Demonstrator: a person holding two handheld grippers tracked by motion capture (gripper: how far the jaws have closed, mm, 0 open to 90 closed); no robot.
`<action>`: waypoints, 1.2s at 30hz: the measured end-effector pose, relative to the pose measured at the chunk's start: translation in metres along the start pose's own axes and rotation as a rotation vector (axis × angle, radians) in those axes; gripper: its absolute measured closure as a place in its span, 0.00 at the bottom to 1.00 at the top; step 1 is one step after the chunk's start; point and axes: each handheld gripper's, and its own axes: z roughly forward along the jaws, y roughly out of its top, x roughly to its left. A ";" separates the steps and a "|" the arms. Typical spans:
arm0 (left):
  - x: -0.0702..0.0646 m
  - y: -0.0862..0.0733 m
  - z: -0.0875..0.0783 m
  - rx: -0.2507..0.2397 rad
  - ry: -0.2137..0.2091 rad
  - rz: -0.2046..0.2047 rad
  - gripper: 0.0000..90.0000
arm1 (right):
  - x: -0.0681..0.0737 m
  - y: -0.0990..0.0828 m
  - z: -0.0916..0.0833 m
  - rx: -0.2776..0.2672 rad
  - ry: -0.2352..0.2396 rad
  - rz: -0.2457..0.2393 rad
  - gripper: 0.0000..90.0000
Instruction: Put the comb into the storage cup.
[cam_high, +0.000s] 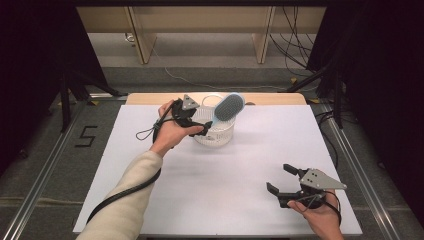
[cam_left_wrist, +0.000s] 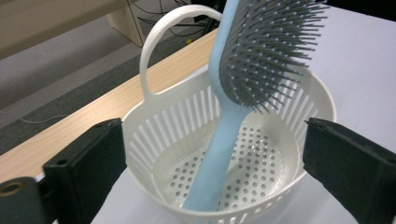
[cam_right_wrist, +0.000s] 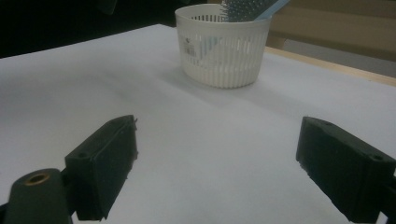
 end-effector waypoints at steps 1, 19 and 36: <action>0.001 -0.001 -0.002 0.002 0.007 -0.002 0.04 | 0.000 0.000 0.000 0.000 -0.001 0.000 0.15; 0.012 -0.026 -0.027 0.024 0.029 -0.042 0.00 | 0.000 0.000 0.000 0.001 -0.005 0.002 0.15; 0.015 -0.044 -0.047 0.017 0.025 -0.068 0.00 | -0.001 0.000 -0.001 -0.002 -0.012 0.001 0.15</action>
